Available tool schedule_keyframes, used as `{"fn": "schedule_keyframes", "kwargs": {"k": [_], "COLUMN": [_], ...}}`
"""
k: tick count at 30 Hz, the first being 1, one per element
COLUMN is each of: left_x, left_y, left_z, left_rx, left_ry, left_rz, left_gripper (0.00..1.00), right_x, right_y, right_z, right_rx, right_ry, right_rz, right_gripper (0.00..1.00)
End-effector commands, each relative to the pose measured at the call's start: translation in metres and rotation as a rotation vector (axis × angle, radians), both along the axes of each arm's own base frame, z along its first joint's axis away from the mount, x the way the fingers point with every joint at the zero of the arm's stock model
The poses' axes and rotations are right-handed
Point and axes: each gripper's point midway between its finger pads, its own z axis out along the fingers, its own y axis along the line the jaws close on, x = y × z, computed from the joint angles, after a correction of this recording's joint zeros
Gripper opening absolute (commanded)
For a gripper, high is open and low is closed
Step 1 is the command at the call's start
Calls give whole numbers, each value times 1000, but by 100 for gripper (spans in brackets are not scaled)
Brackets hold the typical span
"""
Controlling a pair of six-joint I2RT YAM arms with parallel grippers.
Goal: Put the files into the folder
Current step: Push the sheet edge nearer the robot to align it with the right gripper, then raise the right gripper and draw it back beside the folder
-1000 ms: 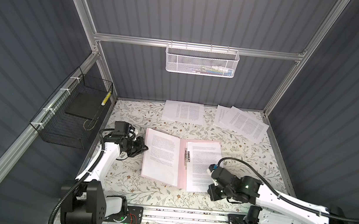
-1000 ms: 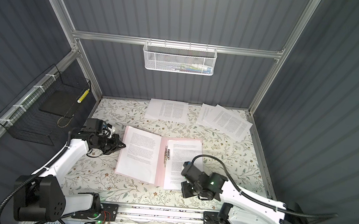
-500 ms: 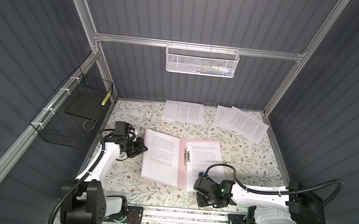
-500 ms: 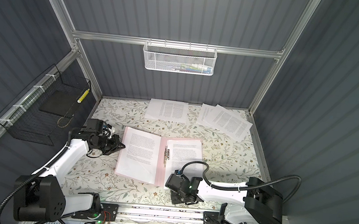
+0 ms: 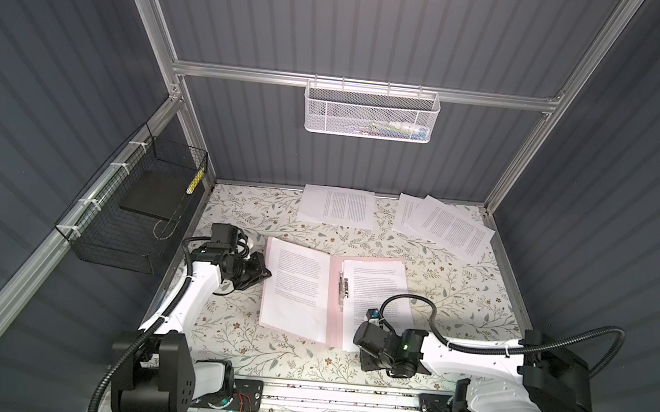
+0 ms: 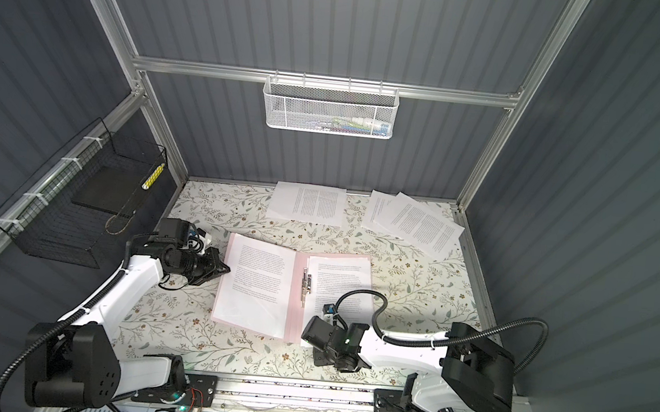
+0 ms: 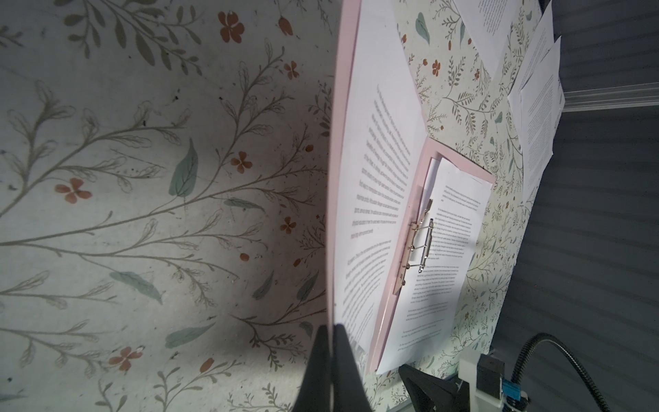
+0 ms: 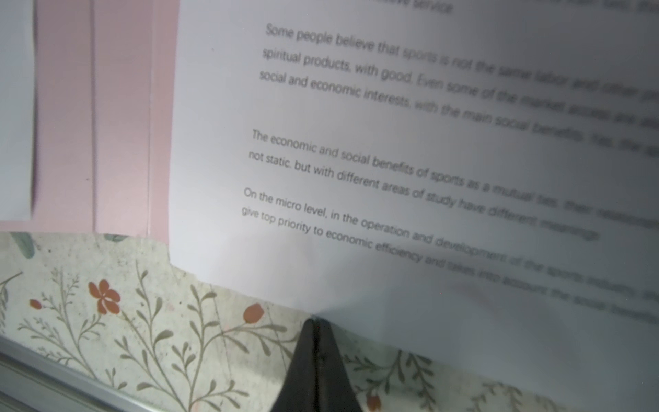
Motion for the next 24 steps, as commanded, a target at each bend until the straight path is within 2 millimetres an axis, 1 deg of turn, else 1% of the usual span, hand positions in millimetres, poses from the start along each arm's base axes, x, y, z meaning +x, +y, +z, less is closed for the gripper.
{"fn": "schedule_keyframes", "kwargs": {"k": [1,3,5,12,16,19,20,22,24], "left_x": [-1,-2,-2,-3,-4,-4,-4,-4,-4], "left_y": [1,1,0,0,-1,0,0,0,0], "left_z": [6,5,5,5,3,3,3,3,3], "left_rx": [19,18,16,11,6,11,15,18,18], "left_ry": [-10,-7,-8,-10,-6,-4,-3,-5,-3], "left_rz": [-19,-18,-19,-19,-21,-19,-19,-19,-20], "left_gripper": [0,0,0,0,0,0,0,0,0], "right_x": [4,4,7,7,7,7,7,7,9], "right_y": [-14,-14,-7,-5,-1,3,4,5,8], "right_z": [-9,-10,-9,-9,-9,-3,2,14,32], "right_rx": [-76,-78,-56,-49,-41,-23,-12,29,94], "right_ry": [-7,-2,-6,-2,2,-3,-8,-18,-29], "right_rz": [0,3,9,13,25,45,49,52,59], "right_gripper": [6,7,7,8,13,19,22,32,43]}}
